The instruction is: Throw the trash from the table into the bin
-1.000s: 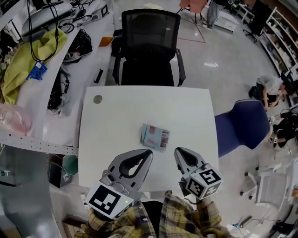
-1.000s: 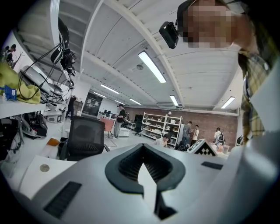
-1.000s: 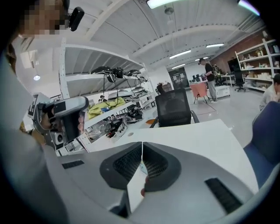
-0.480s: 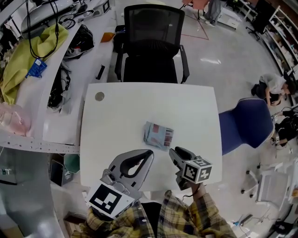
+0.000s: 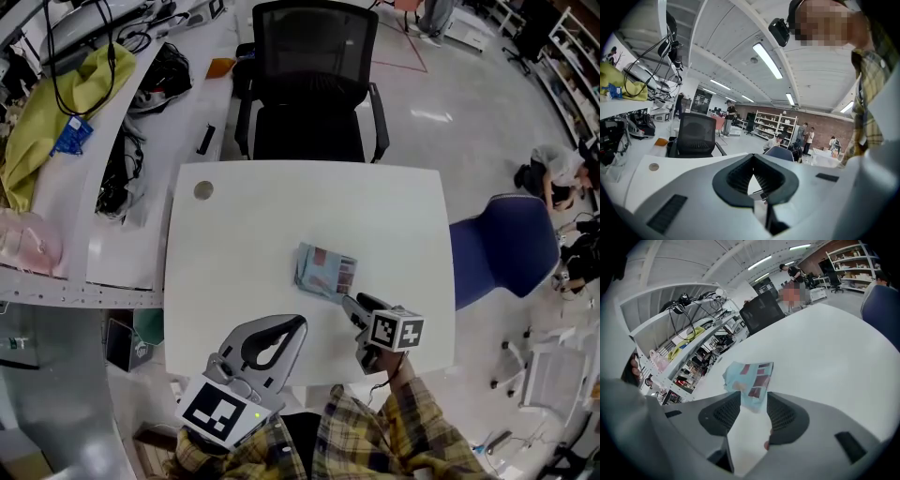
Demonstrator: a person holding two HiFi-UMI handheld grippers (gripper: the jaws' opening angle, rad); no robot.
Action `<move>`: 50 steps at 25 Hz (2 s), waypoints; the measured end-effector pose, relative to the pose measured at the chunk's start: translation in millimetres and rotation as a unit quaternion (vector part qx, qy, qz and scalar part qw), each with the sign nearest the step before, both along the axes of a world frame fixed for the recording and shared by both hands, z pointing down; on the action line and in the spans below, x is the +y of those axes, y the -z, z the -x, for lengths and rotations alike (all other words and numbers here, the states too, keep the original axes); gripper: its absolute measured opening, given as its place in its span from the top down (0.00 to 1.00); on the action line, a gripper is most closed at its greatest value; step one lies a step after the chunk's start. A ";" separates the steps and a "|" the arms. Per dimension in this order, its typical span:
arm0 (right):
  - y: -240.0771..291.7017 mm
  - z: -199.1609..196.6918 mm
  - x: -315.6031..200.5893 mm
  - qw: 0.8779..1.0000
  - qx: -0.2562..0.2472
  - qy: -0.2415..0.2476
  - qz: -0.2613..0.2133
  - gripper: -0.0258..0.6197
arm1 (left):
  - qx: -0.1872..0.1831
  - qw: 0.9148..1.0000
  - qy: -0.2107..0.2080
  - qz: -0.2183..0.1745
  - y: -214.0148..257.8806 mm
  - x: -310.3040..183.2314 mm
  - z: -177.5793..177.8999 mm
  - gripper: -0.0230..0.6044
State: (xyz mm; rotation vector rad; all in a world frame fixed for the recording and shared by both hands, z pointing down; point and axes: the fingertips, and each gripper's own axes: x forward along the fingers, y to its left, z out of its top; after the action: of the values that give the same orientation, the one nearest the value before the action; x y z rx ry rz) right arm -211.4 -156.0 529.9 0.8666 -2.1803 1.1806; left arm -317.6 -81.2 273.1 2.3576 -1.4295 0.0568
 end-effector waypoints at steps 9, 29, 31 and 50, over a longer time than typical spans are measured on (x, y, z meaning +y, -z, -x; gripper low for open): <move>-21.0 6.9 2.9 0.997 -0.016 -0.029 0.072 0.72 | 0.000 0.999 0.036 0.007 -5.1 8.1 18.7 0.95; -29.8 8.3 4.7 0.994 0.108 -0.004 0.005 0.74 | 0.003 0.999 0.049 0.002 -9.9 12.5 28.0 0.95; -29.7 8.5 4.8 0.994 0.108 -0.004 0.005 0.75 | 0.005 0.999 0.051 0.003 -9.8 13.3 28.8 0.95; -18.2 13.4 3.9 0.997 0.069 -0.023 0.000 0.96 | 0.000 0.998 0.062 -0.005 -5.7 28.0 41.9 0.95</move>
State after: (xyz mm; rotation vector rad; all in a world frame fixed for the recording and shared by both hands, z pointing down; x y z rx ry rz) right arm -224.9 -152.1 548.1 0.9743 -2.0601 1.1078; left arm -359.5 -53.2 278.8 2.2707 -1.5759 0.0161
